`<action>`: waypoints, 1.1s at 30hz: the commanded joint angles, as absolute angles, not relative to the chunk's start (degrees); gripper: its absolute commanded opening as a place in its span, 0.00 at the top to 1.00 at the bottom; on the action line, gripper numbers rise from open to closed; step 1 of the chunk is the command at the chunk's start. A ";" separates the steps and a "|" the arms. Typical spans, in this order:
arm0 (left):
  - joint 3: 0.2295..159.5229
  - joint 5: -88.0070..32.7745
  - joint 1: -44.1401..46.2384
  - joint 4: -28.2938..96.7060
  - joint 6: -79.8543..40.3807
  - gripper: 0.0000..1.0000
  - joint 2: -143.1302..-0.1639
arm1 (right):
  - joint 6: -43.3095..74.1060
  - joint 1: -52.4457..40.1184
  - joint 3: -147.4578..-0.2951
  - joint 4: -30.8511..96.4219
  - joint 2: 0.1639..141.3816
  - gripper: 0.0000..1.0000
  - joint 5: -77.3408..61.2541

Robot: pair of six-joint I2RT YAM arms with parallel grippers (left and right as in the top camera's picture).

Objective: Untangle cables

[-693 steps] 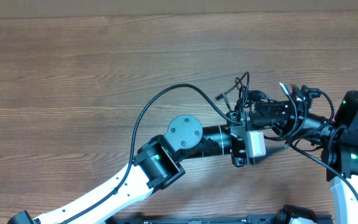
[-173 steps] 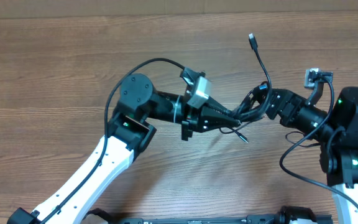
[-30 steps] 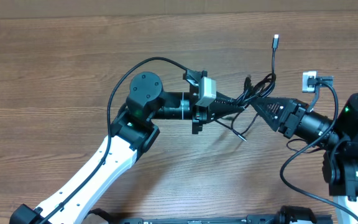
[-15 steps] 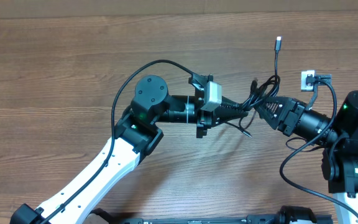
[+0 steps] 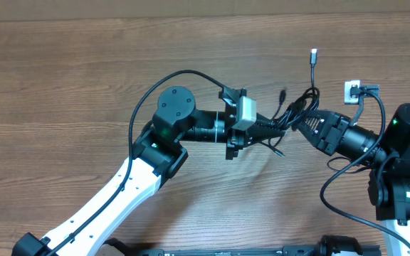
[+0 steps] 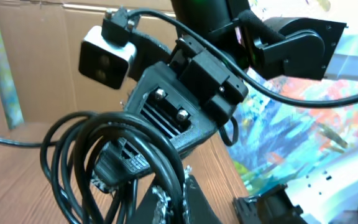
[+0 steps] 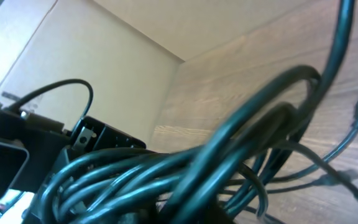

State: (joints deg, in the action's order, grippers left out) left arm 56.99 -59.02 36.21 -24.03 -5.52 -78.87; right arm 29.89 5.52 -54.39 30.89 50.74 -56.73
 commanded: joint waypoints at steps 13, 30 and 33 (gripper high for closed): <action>57.91 -53.98 35.24 -23.77 -2.39 0.96 -77.89 | 30.24 5.32 -55.59 30.50 50.81 0.96 -61.10; 57.91 -49.98 26.11 -16.47 -10.76 0.96 -77.89 | 41.76 5.32 -55.59 12.58 50.81 0.96 -75.22; 57.91 -49.25 25.12 -16.38 -10.72 0.96 -77.89 | 43.40 5.32 -55.59 11.38 50.81 0.96 -76.09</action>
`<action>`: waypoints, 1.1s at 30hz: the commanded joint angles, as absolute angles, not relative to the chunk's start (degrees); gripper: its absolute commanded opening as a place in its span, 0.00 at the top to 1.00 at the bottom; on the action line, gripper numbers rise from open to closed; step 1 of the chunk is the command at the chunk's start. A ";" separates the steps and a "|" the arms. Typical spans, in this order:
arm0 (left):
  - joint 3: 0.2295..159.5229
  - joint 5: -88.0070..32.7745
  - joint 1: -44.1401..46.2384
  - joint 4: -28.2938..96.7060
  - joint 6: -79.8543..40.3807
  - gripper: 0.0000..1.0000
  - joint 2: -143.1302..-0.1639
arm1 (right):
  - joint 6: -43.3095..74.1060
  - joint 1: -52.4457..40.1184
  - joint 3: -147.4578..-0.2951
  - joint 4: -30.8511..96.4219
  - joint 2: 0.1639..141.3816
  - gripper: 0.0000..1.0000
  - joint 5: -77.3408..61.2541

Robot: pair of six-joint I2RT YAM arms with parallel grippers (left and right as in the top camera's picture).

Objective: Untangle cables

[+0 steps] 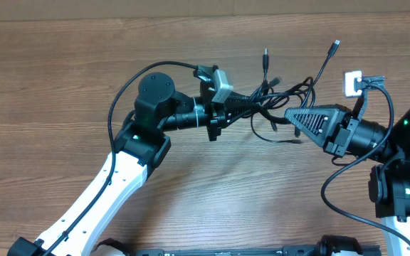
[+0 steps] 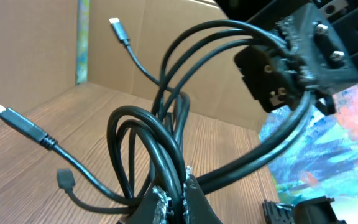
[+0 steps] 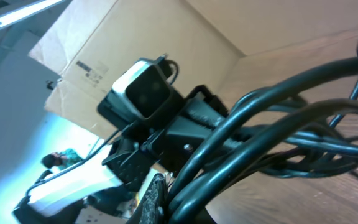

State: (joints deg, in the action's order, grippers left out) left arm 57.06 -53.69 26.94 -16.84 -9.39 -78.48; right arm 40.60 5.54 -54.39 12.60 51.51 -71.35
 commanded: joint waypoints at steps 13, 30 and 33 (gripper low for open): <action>57.91 -43.44 19.64 -13.37 -9.78 0.96 -77.89 | 49.52 5.32 -55.59 2.44 50.81 0.96 -84.31; 57.91 -49.84 17.65 -23.11 -10.33 0.96 -77.87 | 49.47 5.32 -55.57 2.17 51.37 0.71 -87.74; 57.91 -53.93 17.65 -29.19 -10.33 0.96 -77.87 | 49.47 5.32 -55.57 2.17 52.23 0.37 -87.74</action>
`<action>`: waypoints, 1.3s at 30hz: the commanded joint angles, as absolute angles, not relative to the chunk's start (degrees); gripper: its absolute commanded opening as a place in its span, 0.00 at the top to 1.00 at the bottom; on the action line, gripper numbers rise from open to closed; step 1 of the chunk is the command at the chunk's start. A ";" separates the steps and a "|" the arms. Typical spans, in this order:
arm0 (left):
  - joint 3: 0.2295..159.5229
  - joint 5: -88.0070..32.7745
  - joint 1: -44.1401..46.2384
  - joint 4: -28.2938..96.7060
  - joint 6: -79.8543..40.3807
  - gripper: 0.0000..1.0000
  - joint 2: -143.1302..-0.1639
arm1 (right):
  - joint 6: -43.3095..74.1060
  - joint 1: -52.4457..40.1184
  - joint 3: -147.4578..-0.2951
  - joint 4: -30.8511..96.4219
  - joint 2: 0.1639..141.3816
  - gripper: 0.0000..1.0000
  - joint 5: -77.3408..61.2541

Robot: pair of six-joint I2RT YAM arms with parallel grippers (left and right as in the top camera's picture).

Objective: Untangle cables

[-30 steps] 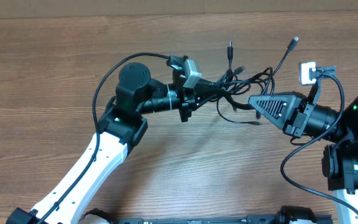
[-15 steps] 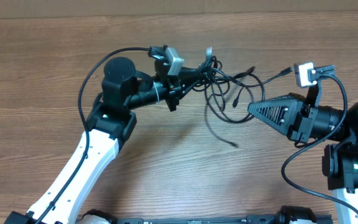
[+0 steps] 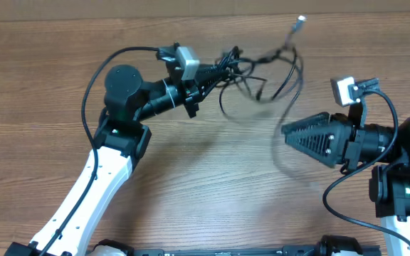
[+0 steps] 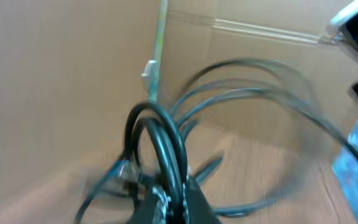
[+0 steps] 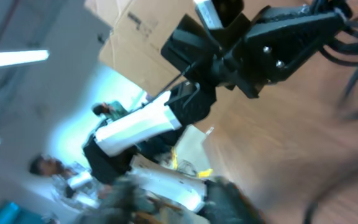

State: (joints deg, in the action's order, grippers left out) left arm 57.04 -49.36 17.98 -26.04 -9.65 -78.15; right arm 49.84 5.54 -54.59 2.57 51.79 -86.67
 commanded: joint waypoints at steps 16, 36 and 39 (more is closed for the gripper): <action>57.91 -56.95 18.63 -36.77 -10.35 0.96 -77.87 | 49.50 5.32 -55.57 2.44 59.72 0.00 -85.62; 57.91 -57.04 26.28 -38.46 -10.81 0.96 -77.87 | 44.69 5.32 -55.57 3.29 61.58 0.43 -75.81; 57.91 -57.01 26.28 -38.48 -10.79 0.96 -77.87 | 44.71 5.32 -55.57 3.31 61.58 0.49 -74.15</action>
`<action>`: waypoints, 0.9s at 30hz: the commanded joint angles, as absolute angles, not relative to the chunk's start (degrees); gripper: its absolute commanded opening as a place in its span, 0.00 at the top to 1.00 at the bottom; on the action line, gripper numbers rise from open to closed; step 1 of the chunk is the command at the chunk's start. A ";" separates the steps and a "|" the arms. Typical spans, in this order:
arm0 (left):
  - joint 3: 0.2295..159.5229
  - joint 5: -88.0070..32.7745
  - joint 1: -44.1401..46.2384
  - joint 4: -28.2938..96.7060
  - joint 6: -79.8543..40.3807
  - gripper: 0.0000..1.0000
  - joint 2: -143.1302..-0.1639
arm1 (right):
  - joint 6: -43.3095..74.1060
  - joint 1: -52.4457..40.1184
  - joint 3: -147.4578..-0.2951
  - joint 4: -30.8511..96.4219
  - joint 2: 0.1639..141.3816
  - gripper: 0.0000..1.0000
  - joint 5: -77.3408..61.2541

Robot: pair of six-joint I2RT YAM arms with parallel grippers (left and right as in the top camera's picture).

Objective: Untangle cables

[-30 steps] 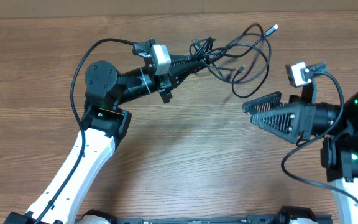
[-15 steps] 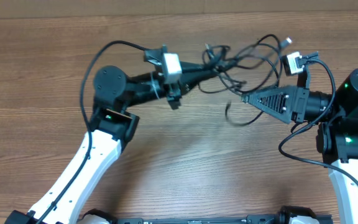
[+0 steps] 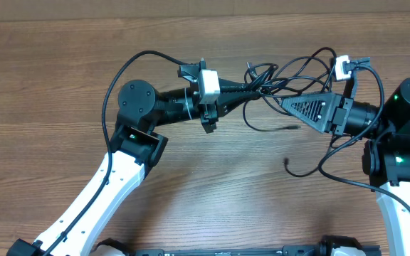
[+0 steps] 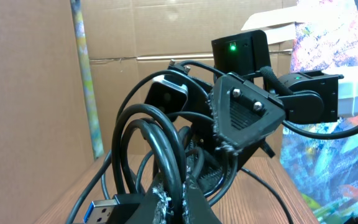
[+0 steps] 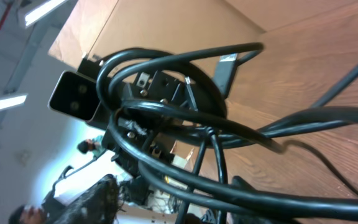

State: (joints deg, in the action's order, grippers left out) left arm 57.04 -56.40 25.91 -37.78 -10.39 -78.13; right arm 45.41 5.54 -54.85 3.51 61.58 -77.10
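Note:
A tangle of black cables hangs above the far middle of the wooden table. My left gripper points right and is shut on a thick loop of it; a blue-tongued USB plug sticks out beside the fingers. My right gripper points left, its tip close to the left one. In the right wrist view it is open, and several strands run across the gap between its spread fingers. One thin plug end dangles below the bundle.
The brown wooden table stretches out on all sides. Cardboard boxes stand behind it in the left wrist view. Each arm's own black camera lead loops beside it.
My left gripper, then at the far left with the bundle, is now back at the middle. My right gripper, then open and free lower down, now straddles strands of the tangle.
Both grippers first met in the tangle at mid-table. Then the left held the bundle to the left while the right was shut on strands. Then the right stood open and empty and the left held the bundle far left. Now both are at the bundle again.

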 commanded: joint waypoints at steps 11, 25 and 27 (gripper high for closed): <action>57.91 -53.28 26.22 -40.97 -10.98 0.96 -77.87 | 44.64 5.32 -55.57 4.82 61.58 0.71 -74.19; 57.91 -50.39 25.89 -41.01 -12.08 0.96 -77.87 | 43.38 5.32 -55.57 6.76 61.58 0.96 -75.40; 57.91 -50.39 25.50 -40.99 -12.10 0.96 -77.87 | 43.40 5.32 -55.57 6.76 61.58 0.96 -75.96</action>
State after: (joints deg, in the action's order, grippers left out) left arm 57.04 -51.57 25.89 -40.34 -11.53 -78.15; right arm 43.88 5.52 -54.85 6.94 61.58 -74.76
